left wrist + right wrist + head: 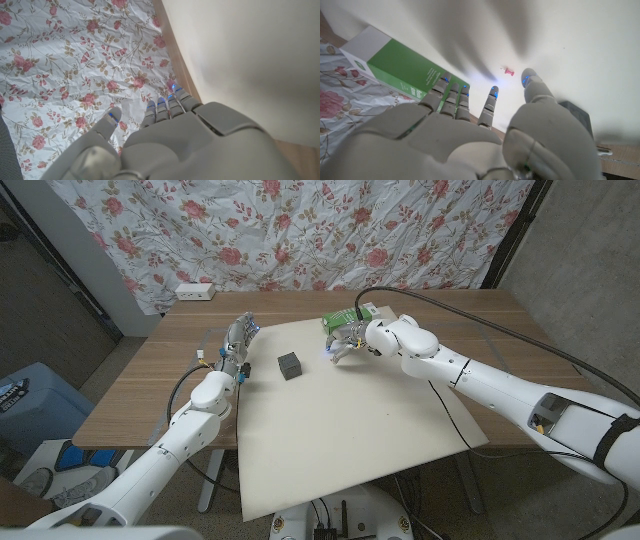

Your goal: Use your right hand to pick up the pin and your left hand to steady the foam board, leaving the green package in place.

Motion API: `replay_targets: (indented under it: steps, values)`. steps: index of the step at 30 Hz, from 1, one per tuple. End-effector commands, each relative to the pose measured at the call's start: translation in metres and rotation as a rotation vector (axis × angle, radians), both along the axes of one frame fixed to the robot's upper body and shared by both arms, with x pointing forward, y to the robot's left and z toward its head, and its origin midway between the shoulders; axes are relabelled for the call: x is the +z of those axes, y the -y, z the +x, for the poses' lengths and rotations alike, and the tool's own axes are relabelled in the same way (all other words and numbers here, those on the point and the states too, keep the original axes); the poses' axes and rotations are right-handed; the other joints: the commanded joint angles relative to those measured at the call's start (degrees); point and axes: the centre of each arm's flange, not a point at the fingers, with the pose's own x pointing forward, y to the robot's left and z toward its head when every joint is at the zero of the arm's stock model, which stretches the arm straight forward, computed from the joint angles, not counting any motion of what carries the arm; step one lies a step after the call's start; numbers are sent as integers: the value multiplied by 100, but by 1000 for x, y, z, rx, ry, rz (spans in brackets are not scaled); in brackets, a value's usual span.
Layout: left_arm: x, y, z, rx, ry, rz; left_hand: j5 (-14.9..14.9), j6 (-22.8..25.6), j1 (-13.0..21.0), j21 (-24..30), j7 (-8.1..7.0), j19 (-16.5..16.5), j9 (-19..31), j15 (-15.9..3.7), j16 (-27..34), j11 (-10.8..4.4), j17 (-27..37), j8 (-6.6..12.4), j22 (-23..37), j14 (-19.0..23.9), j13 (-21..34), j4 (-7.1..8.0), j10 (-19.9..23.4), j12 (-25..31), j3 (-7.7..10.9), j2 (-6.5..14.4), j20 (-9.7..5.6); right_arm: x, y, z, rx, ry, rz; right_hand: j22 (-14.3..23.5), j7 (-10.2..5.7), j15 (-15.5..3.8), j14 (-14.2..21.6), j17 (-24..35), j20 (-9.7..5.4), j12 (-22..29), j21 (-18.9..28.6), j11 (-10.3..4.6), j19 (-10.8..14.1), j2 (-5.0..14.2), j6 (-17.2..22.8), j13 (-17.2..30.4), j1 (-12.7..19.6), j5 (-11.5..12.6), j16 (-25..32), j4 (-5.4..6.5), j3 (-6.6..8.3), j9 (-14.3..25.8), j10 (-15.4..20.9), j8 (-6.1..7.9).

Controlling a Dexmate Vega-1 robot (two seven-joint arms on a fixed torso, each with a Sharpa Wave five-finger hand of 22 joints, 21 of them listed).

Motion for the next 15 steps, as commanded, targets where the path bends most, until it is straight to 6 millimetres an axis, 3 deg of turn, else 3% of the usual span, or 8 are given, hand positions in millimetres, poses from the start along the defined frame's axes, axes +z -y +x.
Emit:
replay_targets:
  steps: [1, 15]
  values:
    - [-2, 2, 0, -3, -4, -1, 10, 52, 30, -10, -1, 47, 11, -2, 6, -9, 18, -3, 12, 27, 15, 2, 39, -18, 46, 446, -4, -7, -1, 3, 3, 13, -7, 25, 17, -67, 14, 19, -11, -17, -27, -39, 24, 8, 94, 29, 69, 13, 22, 6, -34, 27, -2, 72]
    - [-3, 2, 1, -6, -13, -2, 11, 60, 37, -16, -5, 43, 11, 5, 4, -14, 16, -3, 12, 27, 15, -5, 37, -21, 58, 452, -5, -11, -1, 4, 38, 43, 10, 24, 13, -158, 125, 72, -63, 6, -2, -144, 148, 17, 442, 64, 145, -129, 87, 13, -96, 66, 92, 274]
